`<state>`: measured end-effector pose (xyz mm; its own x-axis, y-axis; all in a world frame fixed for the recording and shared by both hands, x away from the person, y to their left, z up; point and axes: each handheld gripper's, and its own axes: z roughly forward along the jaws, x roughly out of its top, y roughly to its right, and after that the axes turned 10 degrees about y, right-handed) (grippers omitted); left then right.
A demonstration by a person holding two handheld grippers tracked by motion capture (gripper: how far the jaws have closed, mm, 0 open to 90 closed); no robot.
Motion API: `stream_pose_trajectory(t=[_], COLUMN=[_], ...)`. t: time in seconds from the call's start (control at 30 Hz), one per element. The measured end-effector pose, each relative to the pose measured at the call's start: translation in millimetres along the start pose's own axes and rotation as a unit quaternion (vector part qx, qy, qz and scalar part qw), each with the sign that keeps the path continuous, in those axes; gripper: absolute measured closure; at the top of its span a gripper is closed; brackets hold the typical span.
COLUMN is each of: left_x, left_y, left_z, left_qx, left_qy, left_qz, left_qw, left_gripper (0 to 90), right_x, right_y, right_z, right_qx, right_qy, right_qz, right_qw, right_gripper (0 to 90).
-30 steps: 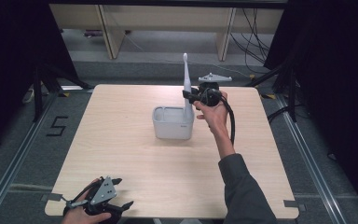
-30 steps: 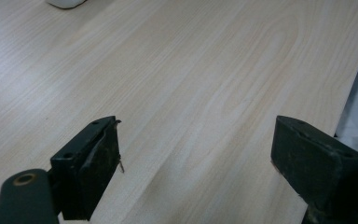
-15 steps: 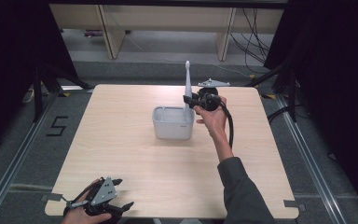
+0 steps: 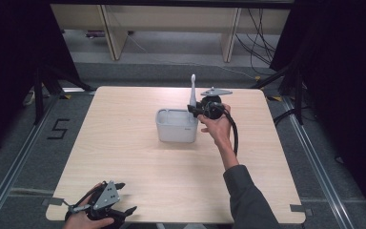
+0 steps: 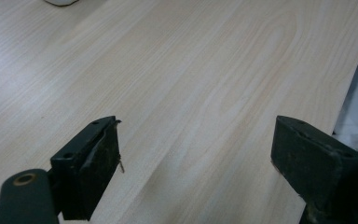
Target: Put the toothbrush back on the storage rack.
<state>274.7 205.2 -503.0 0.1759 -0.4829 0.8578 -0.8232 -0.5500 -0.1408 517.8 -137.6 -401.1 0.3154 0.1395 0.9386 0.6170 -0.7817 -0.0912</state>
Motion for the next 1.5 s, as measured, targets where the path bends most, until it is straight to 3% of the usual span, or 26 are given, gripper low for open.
stream_pose_trajectory(t=[0.07, 0.13, 0.2, 0.27, 0.3, 0.37, 0.4, 0.43, 0.53, 0.57, 0.63, 0.8, 0.83, 0.9, 1.0, 1.07, 1.2, 1.23, 1.3, 1.37, 1.4, 1.5], left_x=[0.5, 0.0, 0.6, 0.3, -0.2, -0.1, 0.4, 0.3, 0.0, 0.3, -0.2, 0.4, 0.0, 0.0, 0.5, 0.0, 0.0, 0.1, -0.3, -0.6, 0.2, -0.1], left_y=[0.0, 0.0, -0.5, 0.1, 0.5, 0.3, -0.4, -0.5, -0.5, -0.6, -0.5, 0.9, 0.2, 0.5, 0.0, 0.0, 0.5, 0.5, 0.0, 0.8, 0.0, -0.3], left_z=[-0.7, -0.2, -1.2, -0.8, -0.2, -0.3, -1.0, -1.2, -1.0, -1.3, -0.9, -0.7, -0.6, -1.0, -1.3, -0.9, -1.2, -1.2, -0.7, -0.6, -1.2, -0.8], left_qx=[0.001, -0.006, -0.002, -0.005, -0.005, -0.005, 0.0, -0.006, -0.004, -0.003, -0.004, 0.002, 0.001, -0.002, 0.002, -0.005, 0.001, 0.002, -0.008, -0.008, -0.005, -0.005], left_qy=[-0.009, -0.004, -0.01, -0.008, -0.007, -0.005, -0.01, -0.011, -0.007, -0.007, -0.005, -0.005, -0.006, -0.008, -0.01, -0.009, -0.011, -0.011, -0.006, -0.006, -0.009, -0.007], left_qz=[0.005, -0.005, 0.004, -0.001, -0.007, -0.006, 0.005, 0.003, -0.001, 0.0, -0.001, 0.002, 0.004, -0.005, 0.004, -0.004, 0.002, 0.003, -0.005, -0.011, 0.0, -0.001], left_qw=[0.9999, 1.0, 0.9999, 0.9999, 0.9999, 1.0, 0.9999, 0.9999, 1.0, 1.0, 1.0, 1.0, 1.0, 1.0, 0.9999, 0.9999, 0.9999, 0.9999, 0.9999, 0.9999, 0.9999, 1.0], left_gripper=[14.8, 14.8, 14.8, 14.8, 14.8, 14.8, 14.8, 14.8, 14.8, 14.8, 14.8, 14.8, 14.8, 14.8, 14.8, 14.8, 14.8, 14.8, 14.8, 14.8, 14.8, 14.8], right_x=[-2.2, -3.7, -5.3, -7.3, -7.8, -10.4, -10.4, -12.0, -13.1, -13.7, -13.1, -11.7, -11.6, -11.1, -11.1, -9.4, -9.5, -8.7, -7.4, -6.6, -6.6, -4.6], right_y=[-0.5, -1.6, -2.5, -2.7, -1.7, -4.7, -4.7, -2.2, -2.7, -1.2, -3.1, -2.7, -3.6, -1.7, -3.0, -6.1, -8.6, -9.7, -9.0, -10.1, -10.1, -12.1], right_z=[0.3, -0.8, -1.0, 0.0, 0.0, -0.9, -0.9, 1.3, 0.2, 1.0, -0.4, -2.5, -3.8, -4.1, -3.6, -5.6, -6.2, -7.6, -9.3, -11.2, -11.2, -16.2], right_qx=[0.001, -0.003, -0.005, -0.002, -0.005, -0.006, -0.006, 0.001, -0.003, 0.001, 0.002, 0.009, -0.001, 0.001, 0.004, 0.003, 0.003, 0.003, 0.007, 0.008, 0.008, 0.005], right_qy=[-0.003, -0.012, -0.014, -0.014, -0.012, -0.027, -0.027, -0.021, -0.024, -0.018, -0.01, -0.008, -0.008, -0.004, 0.0, -0.002, -0.004, -0.004, 0.004, 0.004, 0.004, 0.006], right_qz=[-0.001, -0.001, -0.001, -0.007, -0.021, -0.002, -0.002, -0.014, -0.006, -0.015, -0.007, -0.015, -0.007, -0.018, -0.018, -0.02, -0.017, -0.018, -0.027, -0.023, -0.023, -0.017], right_qw=[1.0, 0.9999, 0.9999, 0.9999, 0.9997, 0.9996, 0.9996, 0.9997, 0.9997, 0.9997, 0.9999, 0.9998, 0.9999, 0.9998, 0.9998, 0.9998, 0.9998, 0.9998, 0.9996, 0.9997, 0.9997, 0.9998], right_gripper=[66.5, 66.6, 66.6, 66.7, 66.8, 67.0, 67.0, 67.3, 67.7, 68.1, 68.9, 68.5, 66.6, 62.6, 58.6, 55.9, 50.9, 46.2, 42.9, 40.3, 40.3, 39.3])
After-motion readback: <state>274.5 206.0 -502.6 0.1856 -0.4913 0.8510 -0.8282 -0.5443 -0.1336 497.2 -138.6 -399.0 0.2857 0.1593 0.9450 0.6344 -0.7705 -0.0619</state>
